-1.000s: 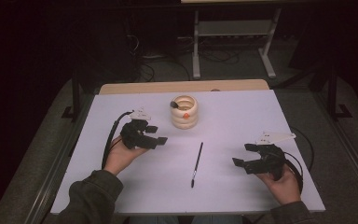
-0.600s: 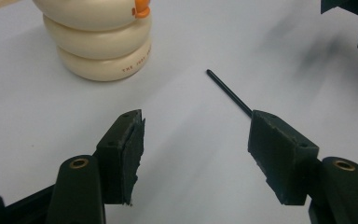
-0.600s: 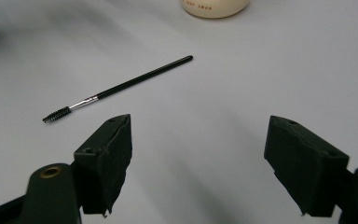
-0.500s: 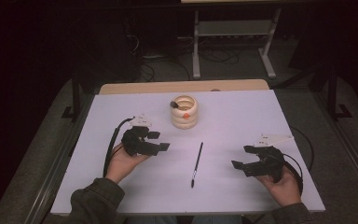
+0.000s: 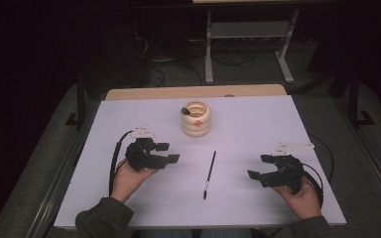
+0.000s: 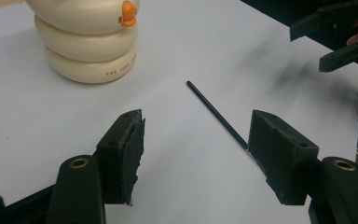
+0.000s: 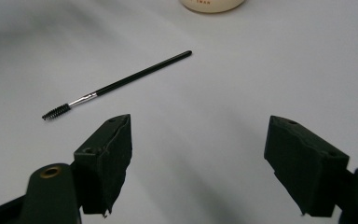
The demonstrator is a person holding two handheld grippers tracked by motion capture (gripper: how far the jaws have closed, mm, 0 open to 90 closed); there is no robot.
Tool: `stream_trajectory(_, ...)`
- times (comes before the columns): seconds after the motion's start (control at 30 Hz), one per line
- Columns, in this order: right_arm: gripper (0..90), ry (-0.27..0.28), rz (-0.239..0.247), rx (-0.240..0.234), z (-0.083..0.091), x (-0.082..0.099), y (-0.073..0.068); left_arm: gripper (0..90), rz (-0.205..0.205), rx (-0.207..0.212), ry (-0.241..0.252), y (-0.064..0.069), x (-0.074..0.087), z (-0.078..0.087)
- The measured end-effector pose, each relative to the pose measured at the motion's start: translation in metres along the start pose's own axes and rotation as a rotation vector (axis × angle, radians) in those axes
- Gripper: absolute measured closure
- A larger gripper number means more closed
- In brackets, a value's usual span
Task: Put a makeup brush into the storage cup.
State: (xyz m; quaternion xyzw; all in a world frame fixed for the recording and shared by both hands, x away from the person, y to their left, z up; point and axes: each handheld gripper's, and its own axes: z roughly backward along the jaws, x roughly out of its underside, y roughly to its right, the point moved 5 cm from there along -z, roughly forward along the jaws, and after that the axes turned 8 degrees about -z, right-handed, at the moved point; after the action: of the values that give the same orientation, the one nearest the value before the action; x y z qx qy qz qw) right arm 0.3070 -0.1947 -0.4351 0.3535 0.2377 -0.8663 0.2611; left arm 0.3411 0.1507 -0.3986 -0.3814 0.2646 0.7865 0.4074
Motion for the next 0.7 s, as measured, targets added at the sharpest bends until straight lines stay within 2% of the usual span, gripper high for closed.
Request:
stream_trajectory(0.1,22.4,-0.008,-0.006,-0.001,-0.001,0.000,-0.001,35.4,-0.012,0.004,0.009,0.003,0.000,0.002)
stream_trajectory(0.2,22.4,-0.012,-0.009,-0.006,-0.002,0.001,-0.002,34.7,0.013,0.038,0.021,0.009,0.001,0.000)
stream_trajectory(0.27,22.4,-0.014,-0.012,-0.009,-0.003,0.001,-0.001,34.5,0.010,0.043,0.012,0.013,0.002,-0.003)
stream_trajectory(0.3,22.4,-0.015,-0.008,-0.007,-0.003,0.001,-0.001,34.5,-0.004,0.045,0.005,0.015,0.003,-0.005)
stream_trajectory(0.33,22.4,-0.018,-0.013,-0.008,-0.003,0.001,-0.001,34.6,0.004,0.047,0.004,0.017,0.003,-0.007)
stream_trajectory(0.43,22.4,-0.015,-0.015,-0.004,-0.002,0.001,-0.002,36.1,-0.033,0.049,-0.020,0.023,0.003,-0.016)
stream_trajectory(0.53,22.4,-0.011,-0.001,0.000,0.000,0.000,-0.003,37.6,-0.034,0.058,-0.037,0.028,0.003,-0.024)
stream_trajectory(0.7,22.4,-0.013,0.004,-0.001,-0.002,0.001,-0.002,39.5,-0.054,0.045,-0.035,0.035,-0.001,-0.031)
